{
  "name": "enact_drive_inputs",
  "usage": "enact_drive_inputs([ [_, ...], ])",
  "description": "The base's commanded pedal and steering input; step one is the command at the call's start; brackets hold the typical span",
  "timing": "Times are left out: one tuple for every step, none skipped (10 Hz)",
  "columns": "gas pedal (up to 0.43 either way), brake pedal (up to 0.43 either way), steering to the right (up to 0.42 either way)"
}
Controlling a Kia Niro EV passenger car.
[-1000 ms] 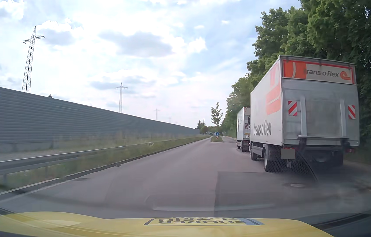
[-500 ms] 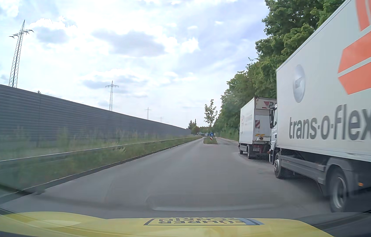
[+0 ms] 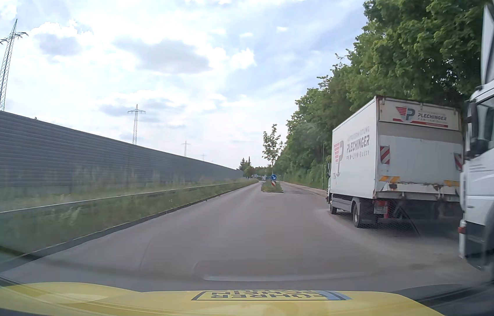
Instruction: Follow the waypoints while adhering to traffic rules and regulations
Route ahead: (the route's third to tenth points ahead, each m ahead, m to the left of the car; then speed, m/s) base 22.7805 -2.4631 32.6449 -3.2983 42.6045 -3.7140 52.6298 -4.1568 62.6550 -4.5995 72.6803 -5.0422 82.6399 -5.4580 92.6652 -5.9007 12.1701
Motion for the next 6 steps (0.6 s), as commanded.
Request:
enact_drive_inputs([
  [0.087, 0.000, 0.026],
  [0.087, 0.000, 0.032],
  [0.079, 0.000, 0.040],
  [0.079, 0.000, 0.047],
  [0.079, 0.000, 0.049],
  [0.079, 0.000, 0.048],
])
